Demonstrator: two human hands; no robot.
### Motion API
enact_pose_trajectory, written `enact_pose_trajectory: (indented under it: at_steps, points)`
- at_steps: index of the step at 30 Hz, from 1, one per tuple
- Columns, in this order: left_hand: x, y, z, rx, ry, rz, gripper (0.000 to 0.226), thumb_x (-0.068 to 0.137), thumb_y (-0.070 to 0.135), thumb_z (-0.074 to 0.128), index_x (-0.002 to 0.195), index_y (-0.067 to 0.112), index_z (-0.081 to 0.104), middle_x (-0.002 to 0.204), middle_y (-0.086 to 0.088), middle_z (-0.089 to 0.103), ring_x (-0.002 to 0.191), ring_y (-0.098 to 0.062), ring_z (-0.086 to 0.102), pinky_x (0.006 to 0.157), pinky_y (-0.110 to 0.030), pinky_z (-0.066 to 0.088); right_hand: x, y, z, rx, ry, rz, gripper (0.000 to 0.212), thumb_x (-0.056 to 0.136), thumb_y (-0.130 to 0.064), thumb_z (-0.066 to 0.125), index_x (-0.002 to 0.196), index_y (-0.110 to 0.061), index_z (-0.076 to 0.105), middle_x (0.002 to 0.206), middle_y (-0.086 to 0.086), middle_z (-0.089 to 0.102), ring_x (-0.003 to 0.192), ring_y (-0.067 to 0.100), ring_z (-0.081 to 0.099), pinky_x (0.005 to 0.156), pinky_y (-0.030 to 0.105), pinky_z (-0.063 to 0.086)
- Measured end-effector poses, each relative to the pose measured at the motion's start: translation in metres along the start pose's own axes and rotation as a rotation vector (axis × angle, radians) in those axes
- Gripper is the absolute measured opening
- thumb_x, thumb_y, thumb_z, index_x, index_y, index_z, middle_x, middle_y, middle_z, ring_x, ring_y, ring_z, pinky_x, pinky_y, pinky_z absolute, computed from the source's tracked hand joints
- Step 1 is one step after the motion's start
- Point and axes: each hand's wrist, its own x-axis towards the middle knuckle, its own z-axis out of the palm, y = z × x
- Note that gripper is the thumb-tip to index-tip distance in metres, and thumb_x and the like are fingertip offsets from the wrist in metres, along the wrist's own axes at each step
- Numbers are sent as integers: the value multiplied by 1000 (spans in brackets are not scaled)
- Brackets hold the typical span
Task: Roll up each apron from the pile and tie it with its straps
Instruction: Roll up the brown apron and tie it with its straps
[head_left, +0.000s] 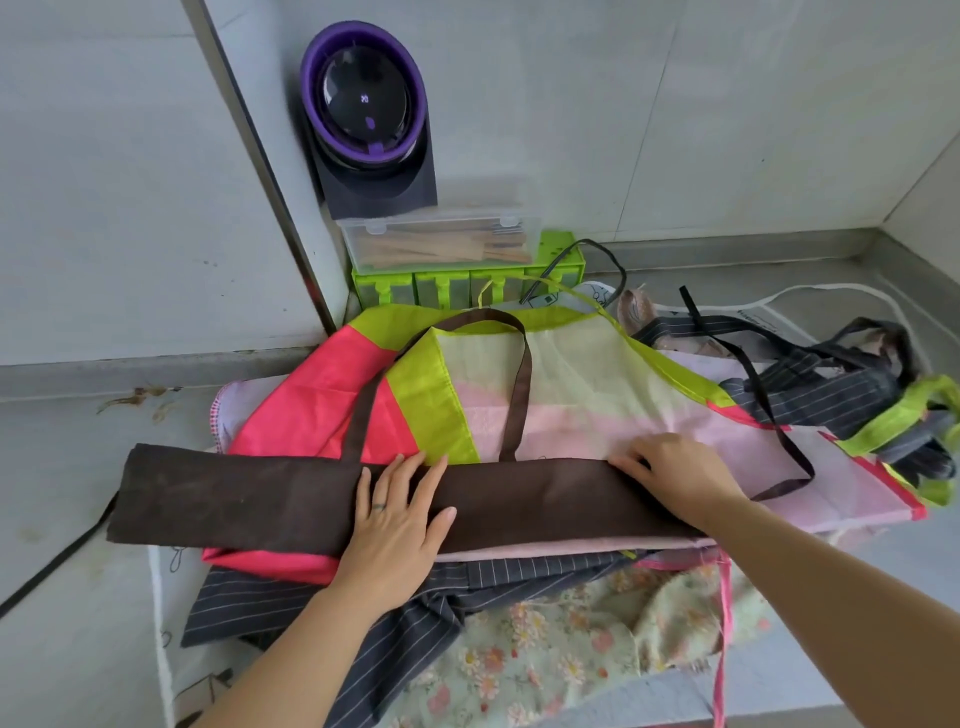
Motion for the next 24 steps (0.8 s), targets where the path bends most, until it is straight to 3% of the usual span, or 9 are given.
enact_pose_trajectory:
  at_steps: [3, 5, 8, 11, 14, 15, 17, 20, 24]
  points:
    - [0, 1, -2, 14, -70, -20, 70, 94, 61, -4, 150, 27, 23, 148, -3, 36, 140, -25, 31, 113, -46, -1, 0, 2, 7, -54, 112, 9, 36, 94, -52, 44, 75, -21, 49, 84, -1, 58, 87, 24, 58, 64, 32, 36]
    - [1, 2, -3, 18, -93, -25, 78, 91, 64, -8, 150, 26, 25, 150, -4, 33, 142, -26, 26, 113, -47, -2, 1, -1, 5, -128, 319, -76, 35, 89, -47, 48, 79, -16, 58, 82, 3, 60, 81, 31, 59, 68, 36, 40]
    - [3, 5, -3, 80, -130, -41, 74, 95, 59, -3, 146, 22, 36, 144, -6, 43, 136, -27, 35, 111, -49, 6, -6, -36, -6, 13, 595, -318, 24, 84, -35, 51, 82, -14, 64, 83, 3, 61, 74, 29, 56, 68, 37, 35]
    - [4, 9, -11, 52, -124, -37, 84, 90, 65, -10, 145, 23, 37, 146, -6, 41, 138, -25, 27, 112, -51, 10, -26, -98, -3, 176, 410, -672, 18, 86, -31, 55, 94, -18, 63, 93, 0, 60, 80, 21, 54, 72, 32, 41]
    - [4, 8, -17, 12, -177, -33, 111, 60, 79, -32, 152, 33, 7, 158, 3, 7, 146, -20, -1, 117, -48, -6, -39, -121, 29, 132, 185, -675, 29, 80, -28, 49, 107, -22, 59, 104, -3, 57, 88, 17, 50, 75, 31, 43]
    - [2, 5, -24, -9, -200, 5, 110, 58, 83, -28, 152, 34, 3, 158, 3, 4, 146, -20, -3, 118, -48, -6, -39, -120, 37, 152, 161, -607, 33, 77, -26, 46, 107, -22, 59, 105, -4, 57, 90, 17, 49, 76, 32, 44]
    - [-2, -5, -38, -10, -200, 136, 99, 72, 87, 2, 152, 31, 10, 157, -1, 12, 146, -23, 5, 119, -49, 6, -40, -116, 43, 173, 162, -528, 39, 72, -24, 42, 106, -22, 60, 106, -4, 57, 89, 18, 50, 77, 32, 42]
    - [-15, -37, -48, 32, -115, 300, 68, 84, 48, 45, 146, 23, 33, 149, -5, 33, 138, -24, 30, 112, -43, 33, -39, -117, 38, 68, 147, -486, 42, 66, -24, 40, 101, -24, 62, 100, -5, 58, 84, 18, 54, 71, 26, 38]
    - [-25, -65, -57, 61, -86, 321, 56, 74, 17, 71, 128, 21, 57, 138, -1, 47, 126, -21, 48, 96, -35, 49, -36, -127, 33, -59, 156, -408, 45, 50, -14, 78, 93, -24, 70, 89, -4, 62, 73, 20, 59, 59, 25, 47]
